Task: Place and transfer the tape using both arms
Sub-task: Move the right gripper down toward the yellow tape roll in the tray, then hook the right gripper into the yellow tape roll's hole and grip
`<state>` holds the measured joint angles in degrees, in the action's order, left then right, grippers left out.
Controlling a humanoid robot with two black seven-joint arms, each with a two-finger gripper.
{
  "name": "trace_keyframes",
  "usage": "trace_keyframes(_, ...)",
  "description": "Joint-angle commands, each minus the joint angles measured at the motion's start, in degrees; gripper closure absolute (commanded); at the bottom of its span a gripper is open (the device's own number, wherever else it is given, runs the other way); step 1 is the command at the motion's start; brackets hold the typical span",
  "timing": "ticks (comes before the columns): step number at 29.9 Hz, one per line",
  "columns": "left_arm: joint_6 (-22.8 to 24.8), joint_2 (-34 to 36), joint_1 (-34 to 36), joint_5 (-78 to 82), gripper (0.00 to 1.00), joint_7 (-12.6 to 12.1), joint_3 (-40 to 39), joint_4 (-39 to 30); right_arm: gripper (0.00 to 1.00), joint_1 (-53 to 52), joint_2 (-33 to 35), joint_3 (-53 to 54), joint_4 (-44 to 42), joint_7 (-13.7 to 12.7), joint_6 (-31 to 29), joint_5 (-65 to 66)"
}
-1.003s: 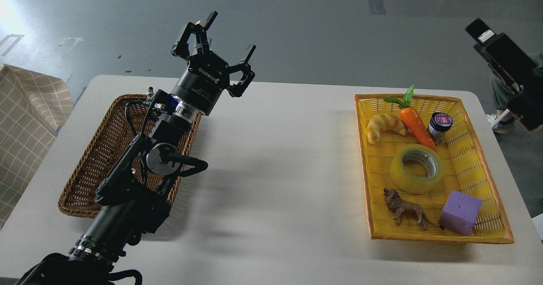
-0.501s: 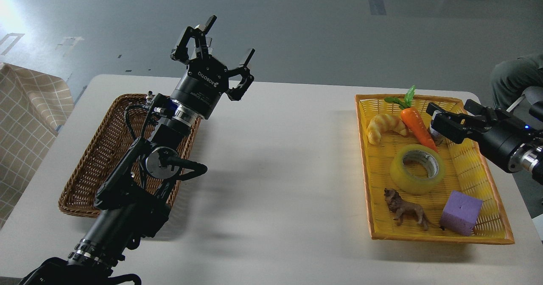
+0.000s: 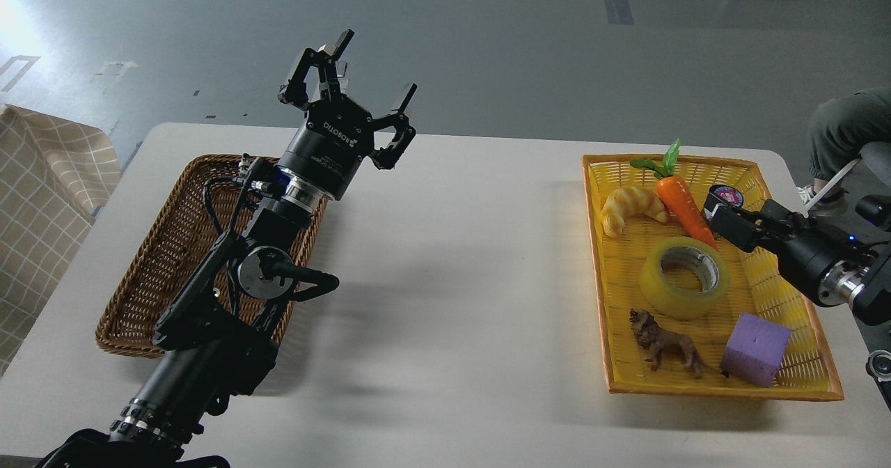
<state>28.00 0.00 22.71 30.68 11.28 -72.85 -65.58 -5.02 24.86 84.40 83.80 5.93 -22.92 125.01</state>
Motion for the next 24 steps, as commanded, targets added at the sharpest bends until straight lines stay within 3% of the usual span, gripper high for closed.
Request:
trace_keyframes(1,0.0,0.0,-0.2,0.0,0.02,0.1,0.1,0.0,0.02,1.4,-0.5,0.4,-2.6,-0.9,0.8,0.0)
trace_keyframes(24,0.0,0.0,-1.9,0.0,0.02,0.0,0.1,-0.9,0.06,2.6,-1.3,-3.4,-5.3,-0.9,1.3,0.0)
